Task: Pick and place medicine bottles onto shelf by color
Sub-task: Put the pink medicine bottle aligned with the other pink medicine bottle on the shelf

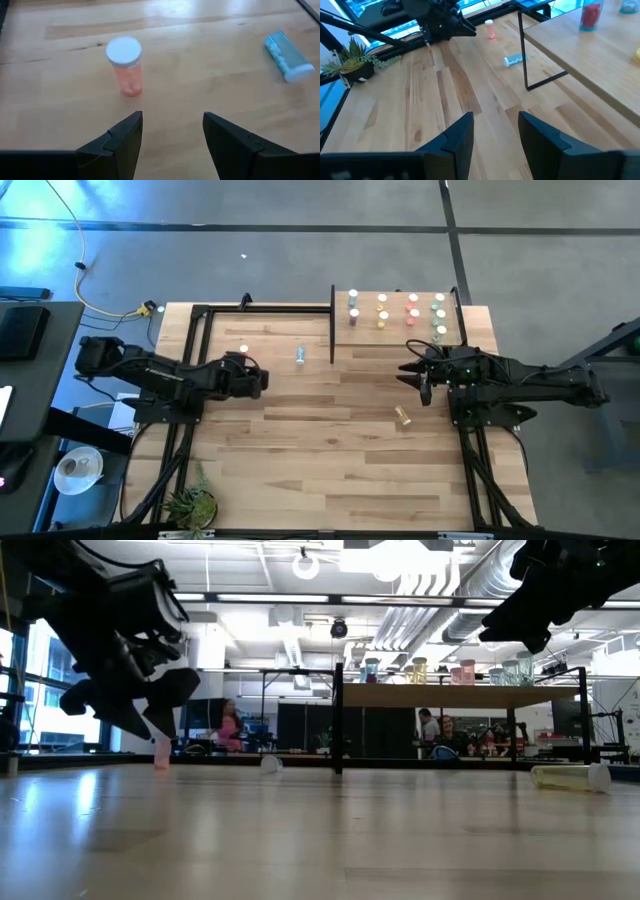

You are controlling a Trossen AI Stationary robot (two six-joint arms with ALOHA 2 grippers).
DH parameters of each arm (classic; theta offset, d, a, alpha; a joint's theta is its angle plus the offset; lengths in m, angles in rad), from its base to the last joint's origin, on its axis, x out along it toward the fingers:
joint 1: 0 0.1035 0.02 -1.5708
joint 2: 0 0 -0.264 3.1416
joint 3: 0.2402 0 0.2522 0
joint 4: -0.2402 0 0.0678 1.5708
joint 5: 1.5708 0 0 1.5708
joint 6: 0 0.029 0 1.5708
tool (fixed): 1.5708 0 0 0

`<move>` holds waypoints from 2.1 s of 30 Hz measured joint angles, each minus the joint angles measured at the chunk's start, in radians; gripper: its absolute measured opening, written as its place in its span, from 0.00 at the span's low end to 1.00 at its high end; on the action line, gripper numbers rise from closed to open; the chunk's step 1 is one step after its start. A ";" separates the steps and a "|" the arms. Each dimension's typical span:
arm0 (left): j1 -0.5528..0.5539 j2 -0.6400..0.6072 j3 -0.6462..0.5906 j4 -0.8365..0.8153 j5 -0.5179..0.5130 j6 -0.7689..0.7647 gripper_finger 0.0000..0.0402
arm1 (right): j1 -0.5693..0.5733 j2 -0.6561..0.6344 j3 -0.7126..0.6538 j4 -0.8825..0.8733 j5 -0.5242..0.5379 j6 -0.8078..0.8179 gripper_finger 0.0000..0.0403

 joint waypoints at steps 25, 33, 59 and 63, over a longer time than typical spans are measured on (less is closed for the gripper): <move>0.207 0.239 0.000 0.214 -0.028 0.115 0.60 | 0.000 0.000 0.000 0.001 -0.003 0.019 0.36; 0.250 0.299 0.000 0.235 -0.026 0.114 0.59 | 0.000 0.000 0.000 0.001 -0.003 0.019 0.36; 0.257 0.320 0.000 0.259 -0.060 0.208 0.27 | 0.000 0.000 0.000 0.001 0.001 0.018 0.36; 0.257 0.320 0.000 0.259 -0.061 0.211 0.24 | 0.000 0.000 0.000 0.001 0.001 0.018 0.36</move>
